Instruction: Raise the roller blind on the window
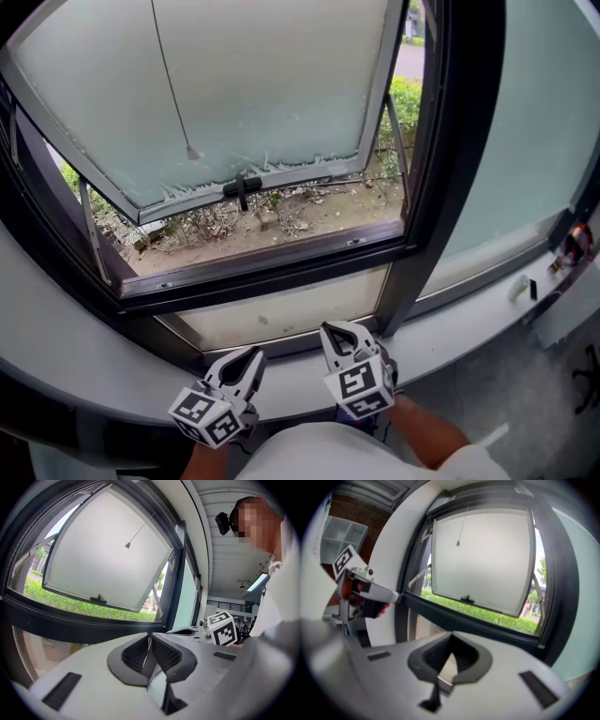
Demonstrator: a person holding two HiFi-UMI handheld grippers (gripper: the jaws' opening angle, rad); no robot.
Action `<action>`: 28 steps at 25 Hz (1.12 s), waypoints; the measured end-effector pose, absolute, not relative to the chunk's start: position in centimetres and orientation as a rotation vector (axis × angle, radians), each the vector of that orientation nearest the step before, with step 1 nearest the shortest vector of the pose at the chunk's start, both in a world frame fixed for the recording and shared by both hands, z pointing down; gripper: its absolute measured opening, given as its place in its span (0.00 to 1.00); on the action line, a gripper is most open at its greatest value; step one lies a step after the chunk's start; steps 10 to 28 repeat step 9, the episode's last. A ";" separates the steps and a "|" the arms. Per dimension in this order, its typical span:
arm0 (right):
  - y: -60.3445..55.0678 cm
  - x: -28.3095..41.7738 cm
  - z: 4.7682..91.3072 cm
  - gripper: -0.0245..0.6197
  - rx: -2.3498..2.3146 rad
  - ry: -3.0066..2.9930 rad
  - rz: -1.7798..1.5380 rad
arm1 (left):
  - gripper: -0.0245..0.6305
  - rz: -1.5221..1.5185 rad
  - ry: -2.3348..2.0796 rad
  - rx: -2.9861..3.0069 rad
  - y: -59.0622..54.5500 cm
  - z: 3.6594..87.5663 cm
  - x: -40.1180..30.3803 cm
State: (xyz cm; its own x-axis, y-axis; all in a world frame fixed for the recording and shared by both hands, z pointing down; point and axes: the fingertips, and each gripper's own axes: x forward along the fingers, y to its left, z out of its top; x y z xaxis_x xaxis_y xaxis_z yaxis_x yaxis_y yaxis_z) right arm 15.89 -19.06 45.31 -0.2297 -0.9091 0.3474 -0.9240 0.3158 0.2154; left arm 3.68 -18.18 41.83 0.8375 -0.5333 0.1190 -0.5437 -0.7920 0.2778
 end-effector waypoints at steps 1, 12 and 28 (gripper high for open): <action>-19.0 16.0 45.3 0.07 1.627 -2.182 0.049 | 0.10 0.051 -0.816 2.716 -18.2 41.8 3.8; -18.8 16.3 45.1 0.07 1.623 -2.179 0.037 | 0.10 0.052 -0.808 2.724 -17.8 41.7 4.4; -18.8 16.3 45.1 0.07 1.623 -2.179 0.037 | 0.10 0.052 -0.808 2.724 -17.8 41.7 4.4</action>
